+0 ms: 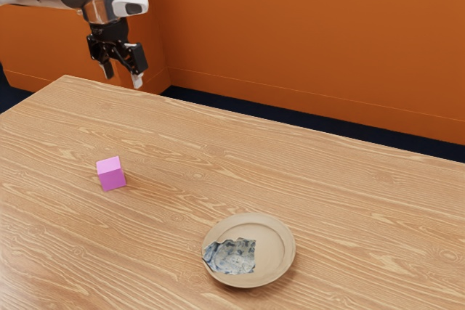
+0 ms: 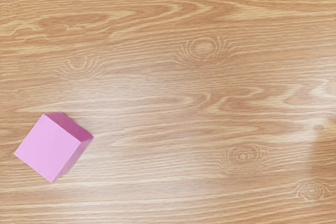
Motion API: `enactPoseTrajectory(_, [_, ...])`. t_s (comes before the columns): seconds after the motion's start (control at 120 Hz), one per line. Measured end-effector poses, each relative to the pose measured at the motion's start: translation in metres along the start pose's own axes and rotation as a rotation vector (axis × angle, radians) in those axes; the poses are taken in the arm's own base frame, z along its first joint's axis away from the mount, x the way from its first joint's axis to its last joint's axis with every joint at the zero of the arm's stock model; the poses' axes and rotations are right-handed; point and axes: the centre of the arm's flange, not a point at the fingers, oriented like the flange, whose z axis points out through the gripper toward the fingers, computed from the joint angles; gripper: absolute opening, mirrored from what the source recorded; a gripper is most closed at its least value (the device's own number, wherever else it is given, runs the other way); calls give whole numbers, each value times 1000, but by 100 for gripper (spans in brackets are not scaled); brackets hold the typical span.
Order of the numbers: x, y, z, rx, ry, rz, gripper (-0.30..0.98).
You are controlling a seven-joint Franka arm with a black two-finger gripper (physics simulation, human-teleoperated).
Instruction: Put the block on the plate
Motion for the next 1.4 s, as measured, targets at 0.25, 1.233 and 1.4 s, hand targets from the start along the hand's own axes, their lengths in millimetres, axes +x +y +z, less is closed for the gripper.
enactPoseTrajectory(0.25, [0, -1, -2, 2, 3, 3, 69])
enactPoseTrajectory(1.233, [4, -155, 207, 15, -99, 470, 69])
enactPoseTrajectory(1.4, [0, -150, 239, -3, -81, 579, 69])
